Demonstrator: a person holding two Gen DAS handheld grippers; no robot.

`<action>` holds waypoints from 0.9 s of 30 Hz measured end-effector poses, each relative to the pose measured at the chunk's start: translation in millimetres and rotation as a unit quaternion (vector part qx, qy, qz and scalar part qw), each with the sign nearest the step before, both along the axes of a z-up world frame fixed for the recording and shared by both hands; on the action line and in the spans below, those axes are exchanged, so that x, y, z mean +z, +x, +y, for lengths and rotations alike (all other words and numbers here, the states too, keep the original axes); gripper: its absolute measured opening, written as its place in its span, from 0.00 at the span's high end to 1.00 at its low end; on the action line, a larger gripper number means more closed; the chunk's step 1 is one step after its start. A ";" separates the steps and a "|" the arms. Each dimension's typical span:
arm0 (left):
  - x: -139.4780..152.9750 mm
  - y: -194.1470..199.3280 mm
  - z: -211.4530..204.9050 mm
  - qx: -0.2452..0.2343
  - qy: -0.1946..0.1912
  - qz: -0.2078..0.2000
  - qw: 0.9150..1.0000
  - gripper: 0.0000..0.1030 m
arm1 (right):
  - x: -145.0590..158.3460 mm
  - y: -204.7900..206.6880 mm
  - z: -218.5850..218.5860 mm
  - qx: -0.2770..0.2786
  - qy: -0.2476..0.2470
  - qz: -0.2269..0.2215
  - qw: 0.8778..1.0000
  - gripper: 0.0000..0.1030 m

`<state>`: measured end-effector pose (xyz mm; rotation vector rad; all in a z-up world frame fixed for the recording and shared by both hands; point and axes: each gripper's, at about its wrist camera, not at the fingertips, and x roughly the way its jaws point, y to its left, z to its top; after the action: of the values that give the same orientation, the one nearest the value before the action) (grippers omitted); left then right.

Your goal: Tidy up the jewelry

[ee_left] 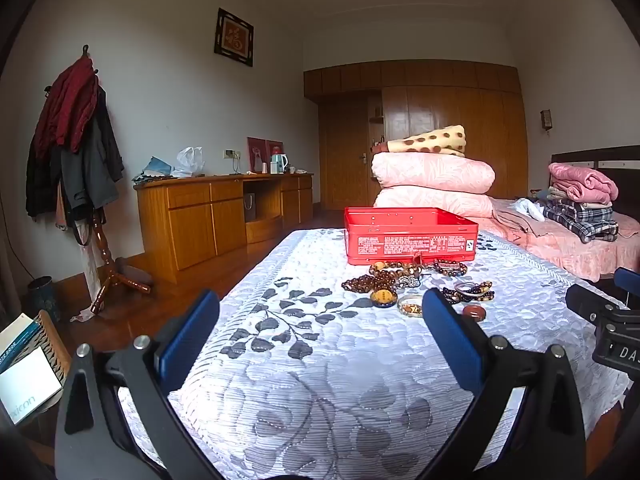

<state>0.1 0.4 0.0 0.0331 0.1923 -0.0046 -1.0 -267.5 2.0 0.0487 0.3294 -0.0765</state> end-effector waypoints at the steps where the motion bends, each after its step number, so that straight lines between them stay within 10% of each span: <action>1: 0.0 -0.1 0.0 0.000 0.000 0.000 1.000 0.05 | 0.0 -0.1 0.0 0.000 0.000 0.000 1.000 0.06; 27: 0.2 0.1 -0.6 -0.005 -0.002 -0.004 1.000 0.05 | 4.3 -2.5 -0.3 -0.001 0.003 -0.011 1.000 0.06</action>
<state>0.3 -0.2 0.3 0.0307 0.1847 -0.0144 -3.5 -267.7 6.3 0.0555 0.3086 -0.0762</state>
